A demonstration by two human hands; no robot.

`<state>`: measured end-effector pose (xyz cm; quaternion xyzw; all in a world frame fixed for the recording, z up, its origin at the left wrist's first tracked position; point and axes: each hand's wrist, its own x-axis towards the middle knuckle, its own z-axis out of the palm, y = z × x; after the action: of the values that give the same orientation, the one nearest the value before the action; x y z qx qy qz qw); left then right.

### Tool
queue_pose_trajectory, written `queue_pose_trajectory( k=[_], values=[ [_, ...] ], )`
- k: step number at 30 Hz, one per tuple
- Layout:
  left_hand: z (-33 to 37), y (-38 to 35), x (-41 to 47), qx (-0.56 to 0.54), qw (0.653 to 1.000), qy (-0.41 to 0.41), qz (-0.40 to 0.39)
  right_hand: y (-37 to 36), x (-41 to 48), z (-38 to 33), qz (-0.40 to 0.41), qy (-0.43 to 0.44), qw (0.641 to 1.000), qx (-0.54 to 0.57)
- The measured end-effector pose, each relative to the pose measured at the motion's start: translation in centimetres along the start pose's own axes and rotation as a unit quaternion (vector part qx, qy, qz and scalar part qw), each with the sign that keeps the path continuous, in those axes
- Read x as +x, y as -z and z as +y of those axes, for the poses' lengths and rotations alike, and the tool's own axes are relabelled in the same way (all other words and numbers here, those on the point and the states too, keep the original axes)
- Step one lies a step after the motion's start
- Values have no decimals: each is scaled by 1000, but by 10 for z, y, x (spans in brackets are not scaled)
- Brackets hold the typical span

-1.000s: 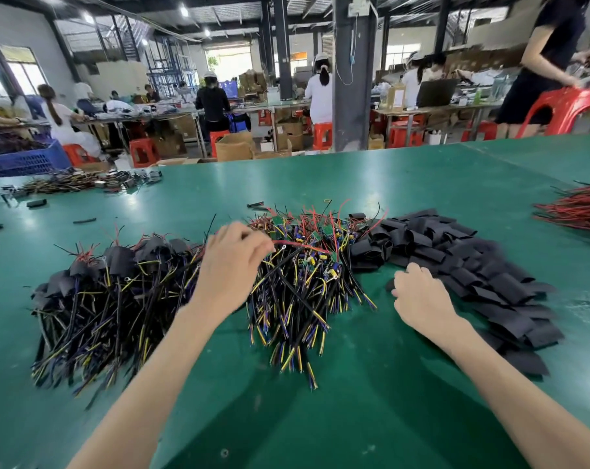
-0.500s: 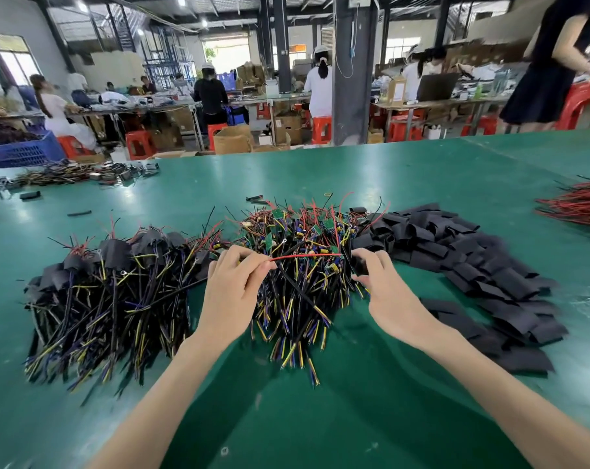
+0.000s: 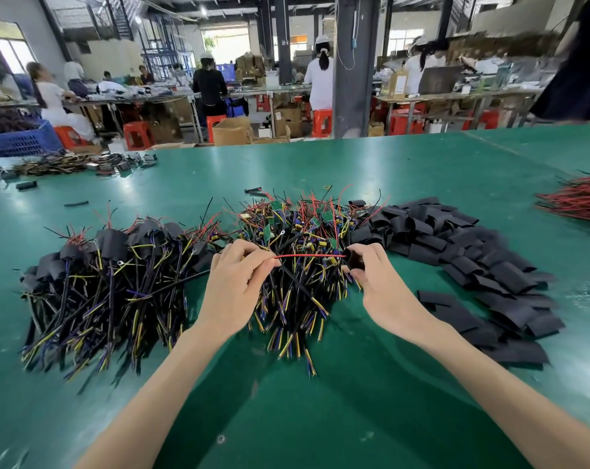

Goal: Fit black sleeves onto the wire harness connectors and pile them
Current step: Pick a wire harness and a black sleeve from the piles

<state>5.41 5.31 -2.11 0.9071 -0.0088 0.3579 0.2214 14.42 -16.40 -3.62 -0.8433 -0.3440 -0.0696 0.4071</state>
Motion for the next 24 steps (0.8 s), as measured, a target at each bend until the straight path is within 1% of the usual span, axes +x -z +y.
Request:
queue_pose_trajectory(
  k=[4, 6, 9, 11, 12, 15, 17, 19, 24],
  values=[
    [0, 0, -1, 41, 999, -28, 1, 0, -2, -4, -1, 23, 998, -52],
    [3, -1, -3, 68, 996, -53, -12, 0, -3, -6, 12, 59, 991, -119],
    [9, -7, -6, 96, 990, -75, -75, 0, -4, -9, 39, 106, 954, -277],
    [15, -12, -8, 80, 987, -73, -117, 0, -5, -14, 50, 126, 934, -332],
    [17, -14, -9, 54, 988, -73, -127, 0, -6, -16, 52, 137, 927, -346],
    [23, -16, -9, -23, 990, -89, -106, -2, -8, -23, 37, 156, 922, -353],
    [27, -14, -9, -39, 991, -81, -95, -3, -11, -28, 18, 156, 928, -337],
    [31, -13, -9, -35, 992, -75, -100, -3, -13, -32, -14, 145, 935, -324],
    [30, -12, -7, 25, 992, -90, -86, 0, -14, -37, -79, 120, 955, -258]
  ],
)
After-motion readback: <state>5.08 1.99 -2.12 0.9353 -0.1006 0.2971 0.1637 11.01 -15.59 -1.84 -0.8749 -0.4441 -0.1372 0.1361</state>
